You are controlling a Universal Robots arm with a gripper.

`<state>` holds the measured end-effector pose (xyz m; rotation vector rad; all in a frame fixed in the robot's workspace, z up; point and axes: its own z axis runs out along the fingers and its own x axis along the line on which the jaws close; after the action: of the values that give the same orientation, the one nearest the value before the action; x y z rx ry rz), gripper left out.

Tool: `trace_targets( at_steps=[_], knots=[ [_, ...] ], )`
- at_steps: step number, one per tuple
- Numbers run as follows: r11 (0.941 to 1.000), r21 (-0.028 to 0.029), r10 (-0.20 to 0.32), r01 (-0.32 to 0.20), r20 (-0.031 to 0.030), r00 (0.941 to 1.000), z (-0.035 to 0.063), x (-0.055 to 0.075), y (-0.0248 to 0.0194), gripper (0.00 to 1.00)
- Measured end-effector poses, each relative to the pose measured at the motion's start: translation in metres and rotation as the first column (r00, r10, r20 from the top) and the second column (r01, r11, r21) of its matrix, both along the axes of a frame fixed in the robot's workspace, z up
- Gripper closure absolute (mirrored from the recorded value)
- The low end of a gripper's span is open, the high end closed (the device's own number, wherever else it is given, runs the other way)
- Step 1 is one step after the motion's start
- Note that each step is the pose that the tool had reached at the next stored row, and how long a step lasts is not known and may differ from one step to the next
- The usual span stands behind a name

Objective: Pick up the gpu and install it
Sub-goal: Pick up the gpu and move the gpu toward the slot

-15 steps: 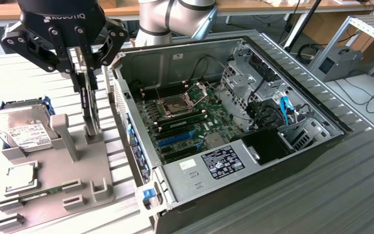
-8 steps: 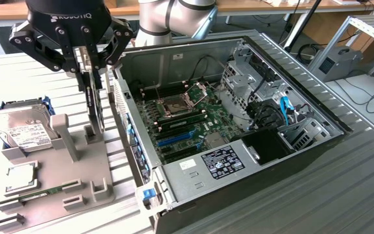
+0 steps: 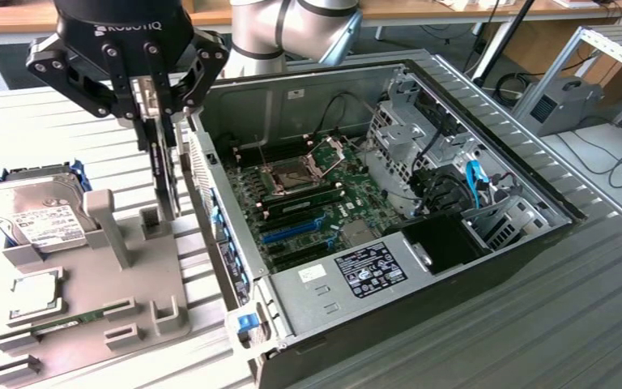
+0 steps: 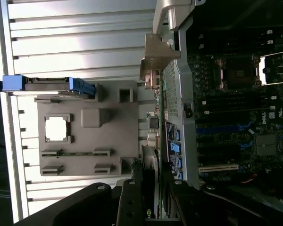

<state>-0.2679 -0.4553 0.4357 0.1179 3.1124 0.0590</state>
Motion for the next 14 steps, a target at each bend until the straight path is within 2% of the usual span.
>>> trace_targets(
  at_steps=[14],
  knots=[
    [1.0, 0.0, 0.0, 0.0, 0.0, 1.0, 0.0, 0.0098, 0.0, 0.74]
  ],
)
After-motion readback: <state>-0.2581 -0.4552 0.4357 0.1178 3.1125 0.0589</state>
